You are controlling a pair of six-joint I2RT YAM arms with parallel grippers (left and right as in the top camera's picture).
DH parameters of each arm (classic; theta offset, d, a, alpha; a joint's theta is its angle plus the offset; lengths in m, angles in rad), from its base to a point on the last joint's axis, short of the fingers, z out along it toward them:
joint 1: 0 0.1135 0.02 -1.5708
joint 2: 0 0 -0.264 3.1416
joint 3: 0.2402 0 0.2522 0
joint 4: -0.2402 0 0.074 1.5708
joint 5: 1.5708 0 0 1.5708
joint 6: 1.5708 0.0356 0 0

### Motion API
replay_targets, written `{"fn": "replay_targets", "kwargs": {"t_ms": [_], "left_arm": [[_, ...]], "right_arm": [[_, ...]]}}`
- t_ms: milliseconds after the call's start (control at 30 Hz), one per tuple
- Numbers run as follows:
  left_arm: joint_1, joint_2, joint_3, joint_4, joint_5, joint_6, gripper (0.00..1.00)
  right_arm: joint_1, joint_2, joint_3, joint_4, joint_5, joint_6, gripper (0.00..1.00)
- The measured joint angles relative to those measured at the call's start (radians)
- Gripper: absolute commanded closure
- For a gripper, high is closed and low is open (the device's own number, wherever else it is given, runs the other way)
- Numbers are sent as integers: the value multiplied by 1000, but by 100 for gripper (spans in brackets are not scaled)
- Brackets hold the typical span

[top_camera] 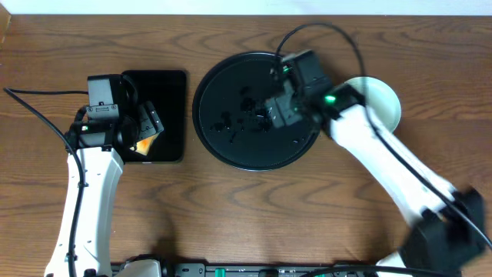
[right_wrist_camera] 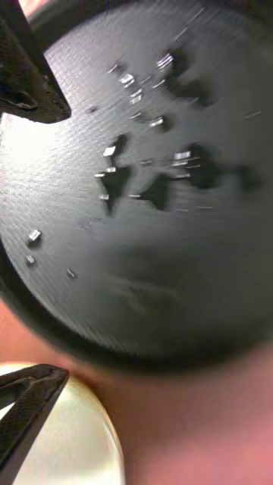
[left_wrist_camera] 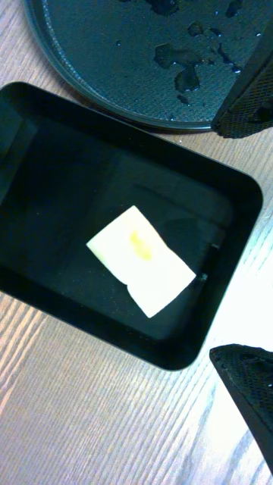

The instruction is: Clean dirty plates on tray and stack at the side

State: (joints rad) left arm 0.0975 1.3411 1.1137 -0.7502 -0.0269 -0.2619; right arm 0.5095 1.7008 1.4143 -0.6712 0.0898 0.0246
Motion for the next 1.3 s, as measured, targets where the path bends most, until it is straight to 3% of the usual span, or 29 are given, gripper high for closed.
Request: {"fn": "replay_targets", "kwargs": {"t_ms": [200,500,733,900,1133,1300], "left_arm": [[0,0,0,0,0,0,13],[0,0,0,0,0,0,13],[0,0,0,2,-3,0,13],[0,0,0,1,-3,0,12],[0,0,0,1,-3,0,13],[0,0,0,0,-3,0,13]], "right_arm": [[-93,-349,0,49,24,-98,1],[-370,-855,-87,66,47,-163,1],[-458,-1233,-425,226,46,-203,1],[-491,-1485,-742,555,22,-214,1],[-512,-1668,-1044,851,-66,-214,1],[-512,-1687,-1192,917,-117,-196,1]]}}
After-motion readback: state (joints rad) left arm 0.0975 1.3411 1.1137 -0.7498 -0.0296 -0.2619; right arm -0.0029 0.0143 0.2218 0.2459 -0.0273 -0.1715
